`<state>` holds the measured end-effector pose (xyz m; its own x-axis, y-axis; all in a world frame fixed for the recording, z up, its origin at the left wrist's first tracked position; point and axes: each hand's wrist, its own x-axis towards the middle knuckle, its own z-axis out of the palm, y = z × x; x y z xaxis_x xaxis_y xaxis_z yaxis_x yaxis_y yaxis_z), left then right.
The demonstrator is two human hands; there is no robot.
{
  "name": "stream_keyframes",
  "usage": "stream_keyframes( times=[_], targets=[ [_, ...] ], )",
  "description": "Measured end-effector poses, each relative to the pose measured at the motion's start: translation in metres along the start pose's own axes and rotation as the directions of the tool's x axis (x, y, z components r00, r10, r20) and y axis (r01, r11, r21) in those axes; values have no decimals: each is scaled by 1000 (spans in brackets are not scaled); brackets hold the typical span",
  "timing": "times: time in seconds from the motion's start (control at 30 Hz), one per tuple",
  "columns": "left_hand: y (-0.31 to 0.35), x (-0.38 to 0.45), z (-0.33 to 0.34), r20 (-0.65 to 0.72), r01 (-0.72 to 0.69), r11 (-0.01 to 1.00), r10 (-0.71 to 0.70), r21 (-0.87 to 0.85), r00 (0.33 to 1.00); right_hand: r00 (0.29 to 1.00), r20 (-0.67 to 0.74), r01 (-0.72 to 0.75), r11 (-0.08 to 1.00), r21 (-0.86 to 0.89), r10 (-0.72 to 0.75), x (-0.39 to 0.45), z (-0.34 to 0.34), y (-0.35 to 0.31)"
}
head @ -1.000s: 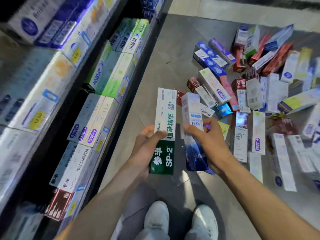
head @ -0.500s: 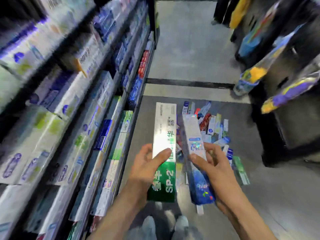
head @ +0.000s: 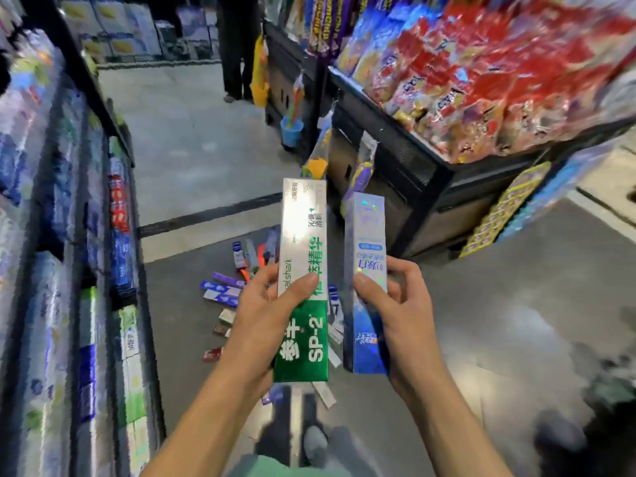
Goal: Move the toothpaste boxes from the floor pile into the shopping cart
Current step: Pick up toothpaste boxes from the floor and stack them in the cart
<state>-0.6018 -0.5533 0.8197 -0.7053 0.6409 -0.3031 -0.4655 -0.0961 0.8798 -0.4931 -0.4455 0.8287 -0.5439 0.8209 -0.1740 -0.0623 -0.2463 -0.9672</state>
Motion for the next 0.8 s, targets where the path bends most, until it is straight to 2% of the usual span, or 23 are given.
stream_keyframes(
  times=[0.13,0.3,0.53,0.8],
  targets=[
    [-13,-18,21,222,78,993,-96,89,970,965,-261,39,998,42,-26,-57,-32,-8],
    [-49,-65,73,445,186,963,-255,194,858,819,-572,111,991,76,-48,-140,-94,-9],
    [-122,-171,160,689,179,898,-425,401,587,506,-858,244,969,46,-87,-276,-188,1],
    [-227,-360,255,789,54,822,-560,567,253,154,-985,314,949,-22,-74,-466,-318,18]
  ],
)
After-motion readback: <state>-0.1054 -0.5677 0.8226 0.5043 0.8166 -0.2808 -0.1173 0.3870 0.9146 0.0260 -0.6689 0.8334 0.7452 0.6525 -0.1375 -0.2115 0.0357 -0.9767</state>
